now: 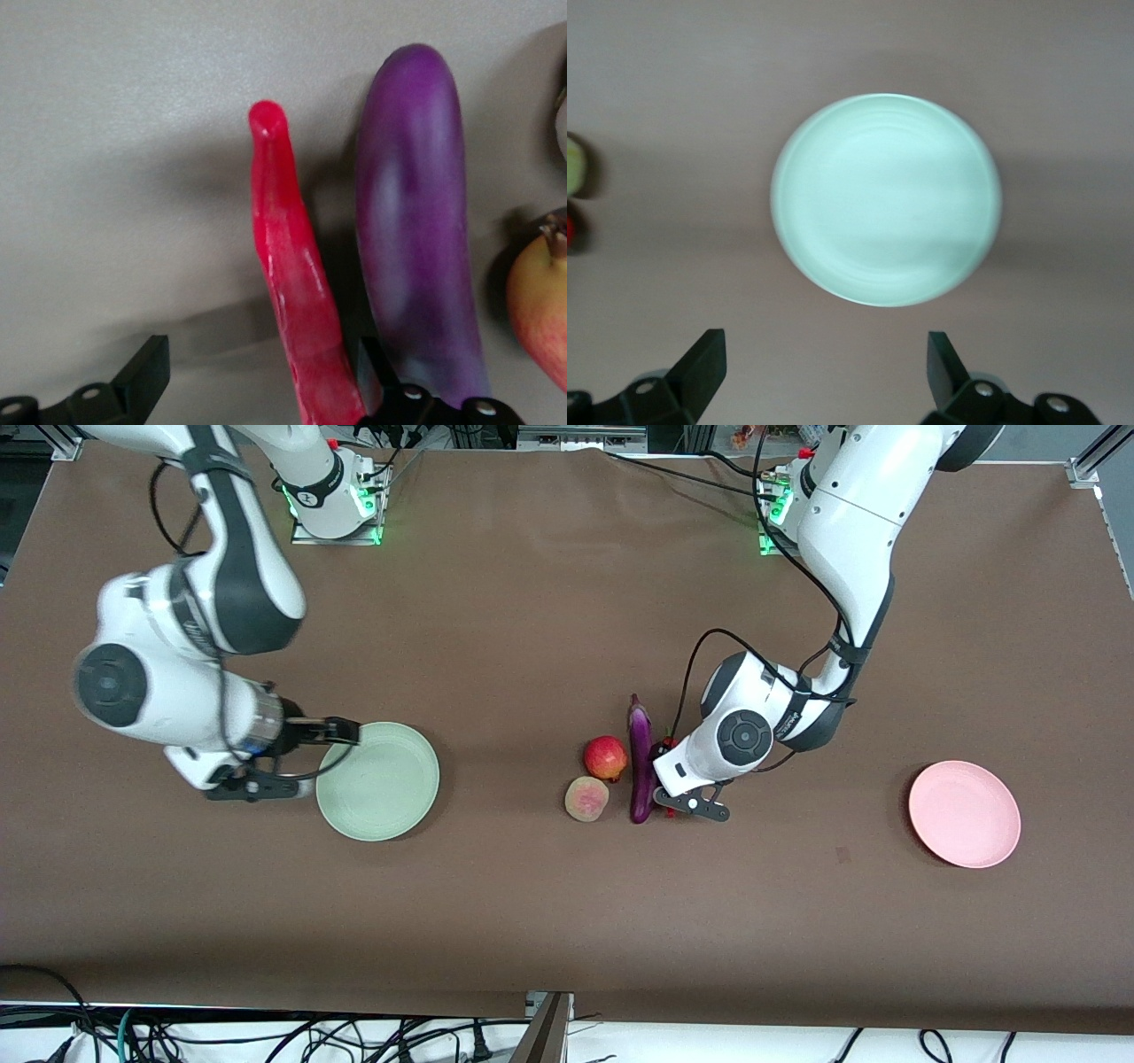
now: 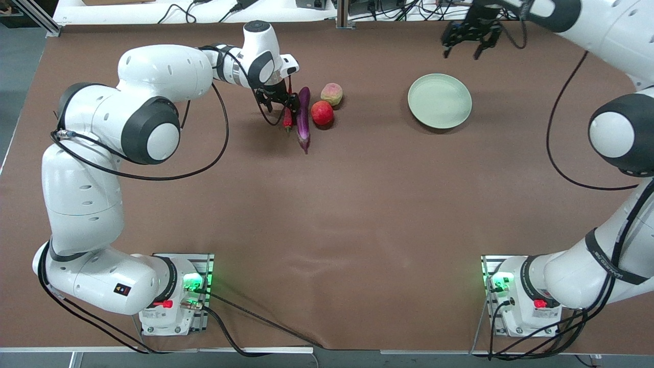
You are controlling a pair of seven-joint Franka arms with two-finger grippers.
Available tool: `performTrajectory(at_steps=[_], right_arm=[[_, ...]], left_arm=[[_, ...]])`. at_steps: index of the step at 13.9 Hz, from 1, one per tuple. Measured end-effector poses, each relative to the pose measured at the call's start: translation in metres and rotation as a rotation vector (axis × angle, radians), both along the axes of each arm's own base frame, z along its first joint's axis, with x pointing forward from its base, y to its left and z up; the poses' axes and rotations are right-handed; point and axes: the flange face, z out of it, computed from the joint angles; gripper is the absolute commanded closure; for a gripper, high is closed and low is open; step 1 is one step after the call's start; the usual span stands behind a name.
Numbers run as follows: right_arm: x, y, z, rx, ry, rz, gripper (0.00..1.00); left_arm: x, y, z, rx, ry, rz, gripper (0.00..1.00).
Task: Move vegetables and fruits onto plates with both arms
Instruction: 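Grasp the red chili with the left gripper while the right gripper grasps the pomegranate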
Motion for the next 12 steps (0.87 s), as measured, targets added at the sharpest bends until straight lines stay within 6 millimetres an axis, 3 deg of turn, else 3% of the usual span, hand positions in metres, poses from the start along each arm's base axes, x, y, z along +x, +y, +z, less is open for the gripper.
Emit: performTrajectory(at_steps=[1,3,4,8,10,12], right_arm=[[-0.004,0.024,-0.005,-0.003,-0.009,-0.02,0.0],[-0.009,0.064,-0.019,0.0,-0.039,-0.051,0.0],[-0.01,0.082,-0.031,0.004,-0.058,-0.077,0.0],[-0.022,0.171,-0.092,0.035,-0.135,-0.242,0.0],[-0.031,0.222,-0.114,0.057,-0.152,-0.334,0.0],[-0.037,0.261,-0.132,0.094,-0.178,-0.407,0.0]], left_arm=[[-0.001,-0.002,-0.002,-0.001,-0.002,-0.003,0.66],[0.0,-0.004,-0.001,-0.004,-0.008,-0.005,0.93],[0.001,-0.004,0.001,-0.004,-0.011,-0.004,0.97],[0.003,0.002,0.009,0.019,0.032,-0.003,0.97],[0.008,0.026,0.027,0.07,0.087,-0.015,0.97],[0.022,0.071,0.059,0.12,0.11,-0.059,0.96]])
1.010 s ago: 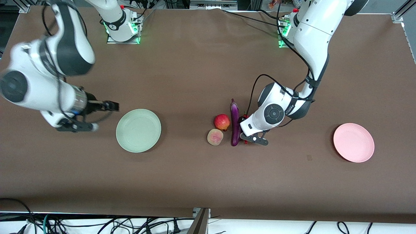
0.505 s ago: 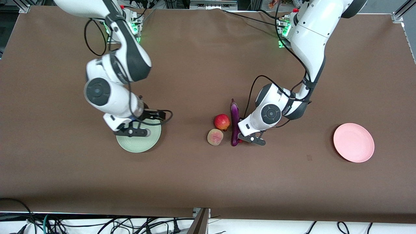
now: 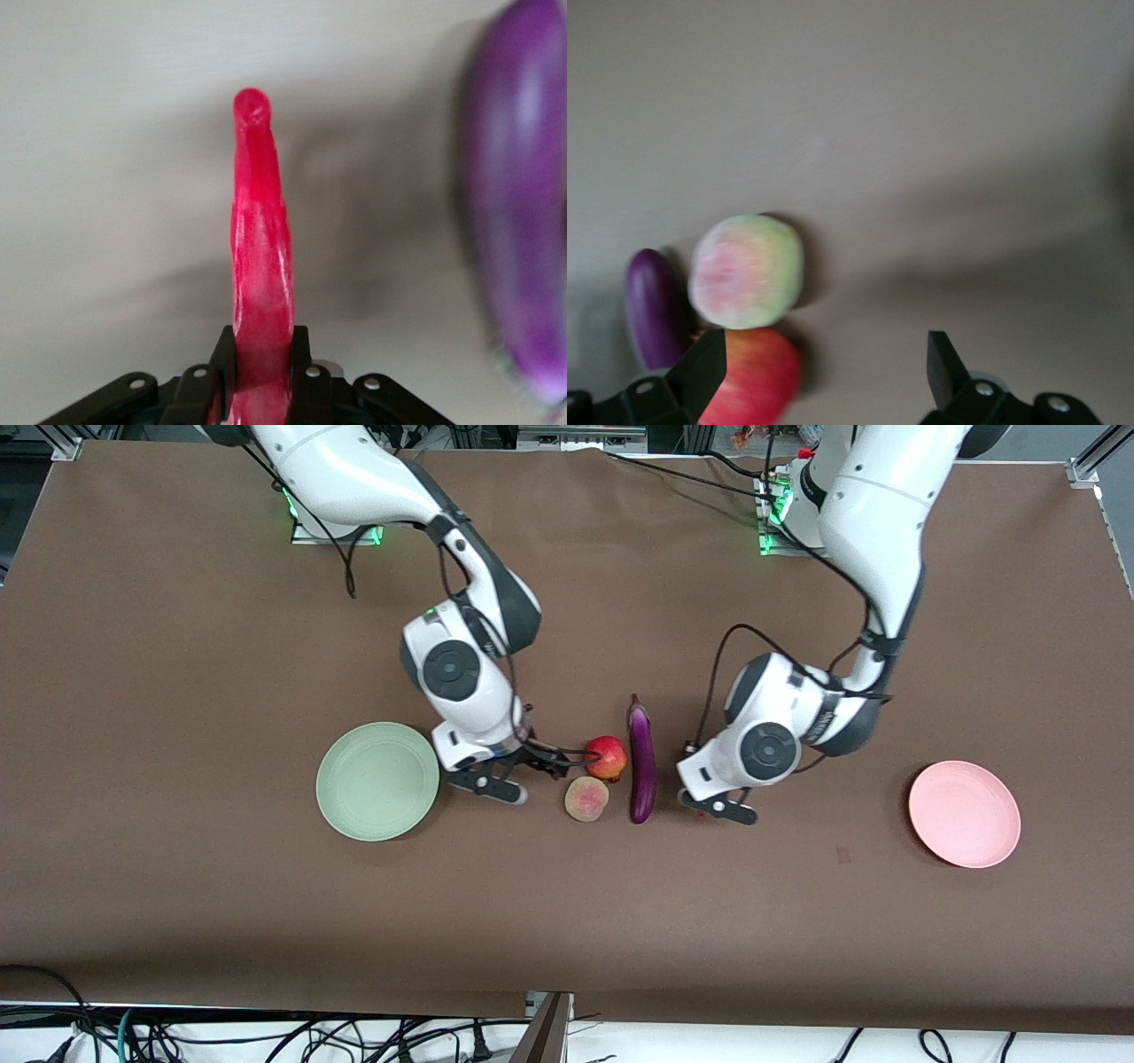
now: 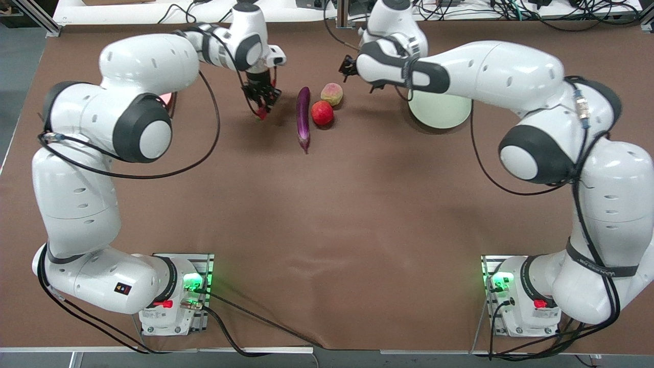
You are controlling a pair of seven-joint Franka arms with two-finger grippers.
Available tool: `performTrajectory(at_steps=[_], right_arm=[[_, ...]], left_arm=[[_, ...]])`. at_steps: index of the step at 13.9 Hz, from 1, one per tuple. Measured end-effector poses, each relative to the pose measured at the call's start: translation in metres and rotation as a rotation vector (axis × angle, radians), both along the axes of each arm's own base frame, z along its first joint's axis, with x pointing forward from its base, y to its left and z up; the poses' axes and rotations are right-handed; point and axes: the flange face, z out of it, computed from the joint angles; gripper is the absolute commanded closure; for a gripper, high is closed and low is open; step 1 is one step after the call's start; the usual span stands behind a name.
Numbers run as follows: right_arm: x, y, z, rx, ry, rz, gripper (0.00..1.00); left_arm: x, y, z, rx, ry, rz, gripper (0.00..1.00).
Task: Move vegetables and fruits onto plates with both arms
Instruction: 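Grasp the red chili with the left gripper while the right gripper grasps the pomegranate, then place the chili on the pink plate while the right gripper moves the pomegranate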
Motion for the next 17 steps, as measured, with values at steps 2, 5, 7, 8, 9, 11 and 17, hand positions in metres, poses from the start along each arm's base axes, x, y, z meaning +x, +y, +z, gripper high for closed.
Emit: performTrajectory(at_steps=[2,5,7,8,9,11,17], right_arm=[[-0.006,0.023,-0.02,0.034,-0.034,-0.036,0.0],[-0.025,0.054,-0.047,0.065,-0.061,-0.069,0.0],[-0.038,0.073,-0.057,0.067,-0.074,-0.08,0.0],[-0.041,0.079,-0.058,0.068,-0.079,-0.084,0.0],[-0.041,0.081,-0.059,0.069,-0.082,-0.086,0.0],[-0.043,0.083,-0.065,0.067,-0.084,-0.084,0.0],[-0.052,0.092,-0.076,0.052,-0.089,-0.084,0.79]], left_arm=[[0.019,0.065,0.029,0.013,-0.004,-0.109,0.96],[0.043,0.17,0.044,-0.053,-0.005,-0.288,0.96],[0.046,0.223,0.037,-0.077,0.014,-0.363,0.97],[0.047,0.242,0.032,-0.054,0.025,-0.404,0.98],[0.05,0.255,0.029,-0.014,0.028,-0.445,0.98],[0.057,0.27,0.026,0.065,0.021,-0.505,0.92],[0.07,0.36,-0.006,0.113,-0.09,-0.639,0.88]])
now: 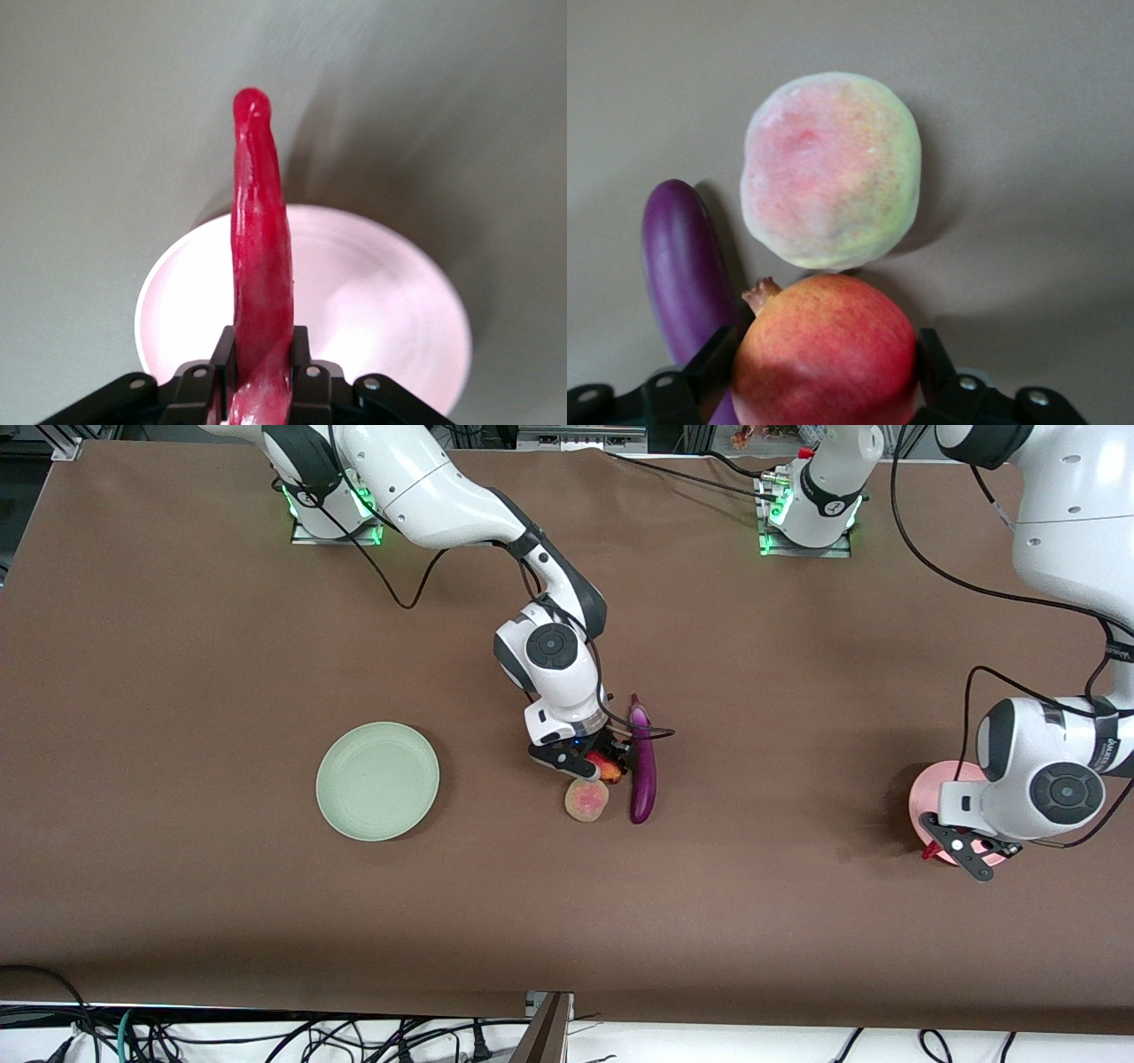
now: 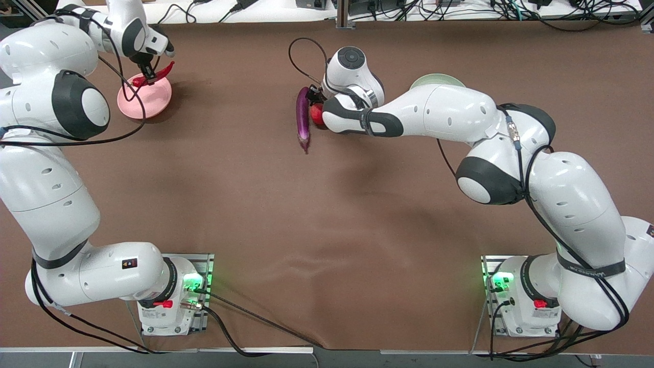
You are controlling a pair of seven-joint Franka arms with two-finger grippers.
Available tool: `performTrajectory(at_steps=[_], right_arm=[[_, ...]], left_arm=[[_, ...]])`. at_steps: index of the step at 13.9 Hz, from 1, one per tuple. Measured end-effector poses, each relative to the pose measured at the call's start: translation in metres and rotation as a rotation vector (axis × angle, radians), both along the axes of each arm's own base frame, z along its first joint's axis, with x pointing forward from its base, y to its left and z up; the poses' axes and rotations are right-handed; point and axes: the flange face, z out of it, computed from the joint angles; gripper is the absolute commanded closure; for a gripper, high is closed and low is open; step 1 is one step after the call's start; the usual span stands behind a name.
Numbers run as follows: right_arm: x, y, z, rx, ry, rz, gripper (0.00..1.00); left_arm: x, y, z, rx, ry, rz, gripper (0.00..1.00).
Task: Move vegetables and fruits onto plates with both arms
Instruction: 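Place the chili on the pink plate while the right gripper moves the pomegranate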
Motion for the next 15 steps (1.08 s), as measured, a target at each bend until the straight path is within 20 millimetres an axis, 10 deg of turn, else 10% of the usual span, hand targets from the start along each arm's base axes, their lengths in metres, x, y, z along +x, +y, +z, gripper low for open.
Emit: performTrajectory(at_steps=[2,3,9,15], right_arm=[[0.003,-0.002,0.002,0.0,-0.007,-0.004,0.79],[0.006,-0.003,0.006,0.002,-0.011,-0.007,0.79],[0.046,-0.056,0.082,-0.1,0.057,0.072,0.79],[0.103,-0.193,0.117,-0.211,0.173,0.269,0.74]], left_arm=[[-0.002,0.015,-0.003,-0.002,-0.006,0.015,0.67],[-0.002,0.021,-0.002,-0.002,-0.011,0.022,0.01],[0.01,0.006,0.021,-0.033,-0.061,0.016,0.0],[0.015,-0.087,0.087,-0.117,-0.048,-0.042,0.0]])
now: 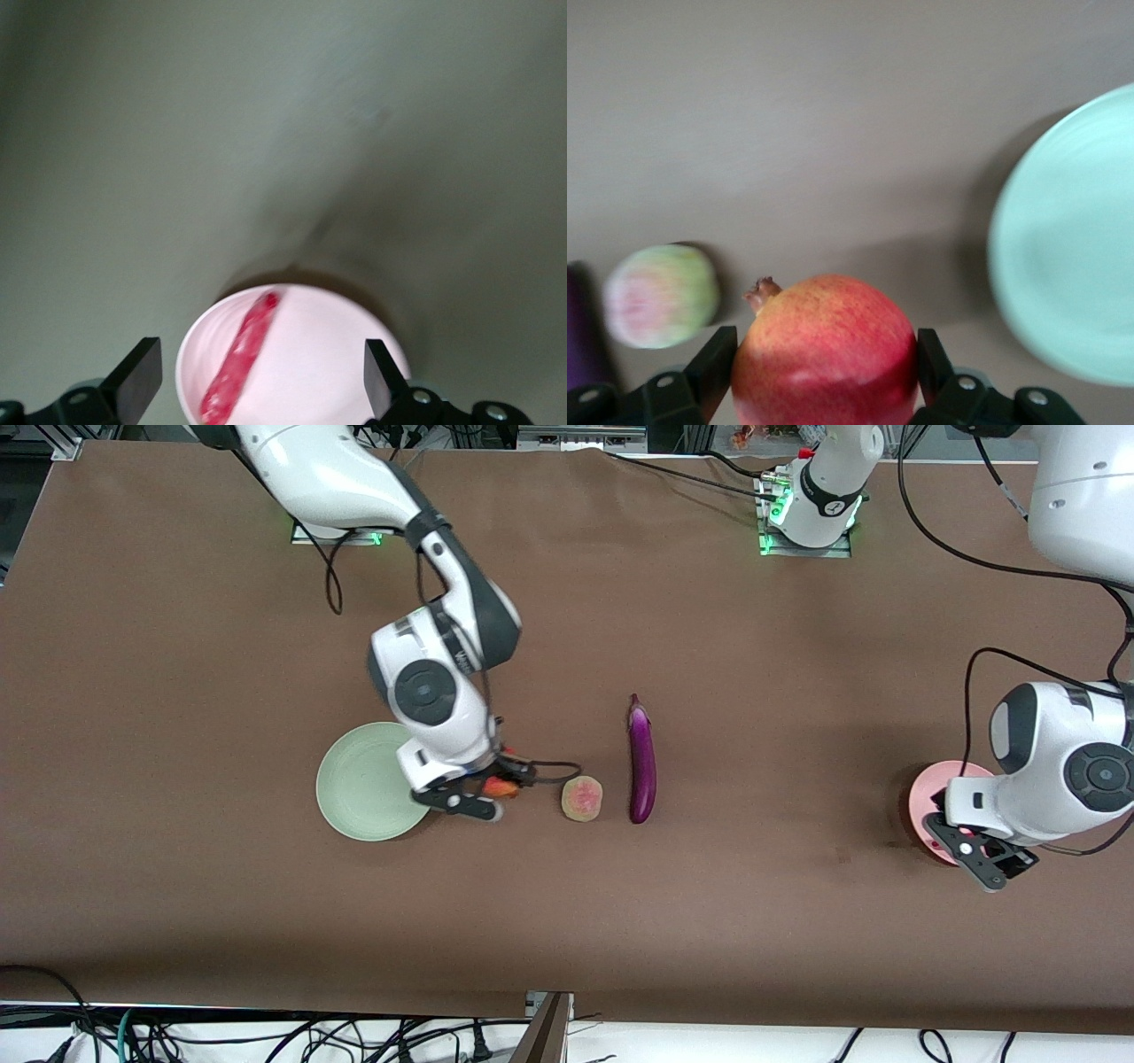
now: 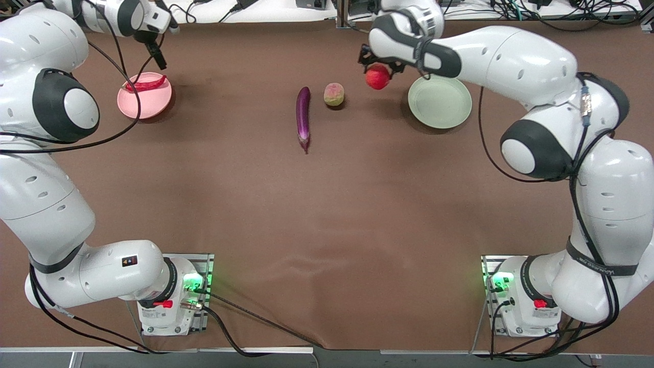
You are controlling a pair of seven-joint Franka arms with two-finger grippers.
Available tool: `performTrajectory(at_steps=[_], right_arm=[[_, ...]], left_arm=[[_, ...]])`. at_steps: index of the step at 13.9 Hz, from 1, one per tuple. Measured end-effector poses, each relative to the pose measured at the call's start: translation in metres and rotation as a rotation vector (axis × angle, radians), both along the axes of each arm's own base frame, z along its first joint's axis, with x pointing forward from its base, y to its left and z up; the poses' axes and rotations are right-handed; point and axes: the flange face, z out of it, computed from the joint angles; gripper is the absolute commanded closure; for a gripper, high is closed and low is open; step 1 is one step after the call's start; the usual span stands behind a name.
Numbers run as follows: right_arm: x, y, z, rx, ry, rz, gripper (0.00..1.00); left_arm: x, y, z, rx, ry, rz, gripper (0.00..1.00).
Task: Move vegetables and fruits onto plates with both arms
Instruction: 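Place the chili on the pink plate while the right gripper moves the pomegranate, then release the pomegranate on the green plate while the left gripper grasps the eggplant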
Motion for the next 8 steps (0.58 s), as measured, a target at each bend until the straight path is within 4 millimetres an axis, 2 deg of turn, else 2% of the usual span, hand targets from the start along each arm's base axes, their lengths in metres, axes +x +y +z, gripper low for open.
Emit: performTrajectory(at_steps=[3,5,6,7,8], right_arm=[[0.02,-0.078,-0.024,-0.036,0.061,0.076,0.67],[0.019,-0.115,-0.05,-0.069,0.106,0.097,0.52],[0.014,-0.126,-0.061,-0.08,0.127,0.096,0.45],[0.009,-0.135,-0.071,-0.09,0.141,0.092,0.31],[0.005,-0.145,-0.08,-0.098,0.146,0.097,0.03]], left_arm=[[-0.009,-0.078,0.01,-0.051,0.035,0.09,0.0],[-0.018,-0.129,0.011,-0.093,0.047,0.183,0.0],[-0.024,-0.158,0.011,-0.129,0.057,0.242,0.0],[-0.03,-0.184,0.007,-0.161,0.073,0.301,0.0],[-0.034,-0.208,0.003,-0.189,0.081,0.356,0.0]])
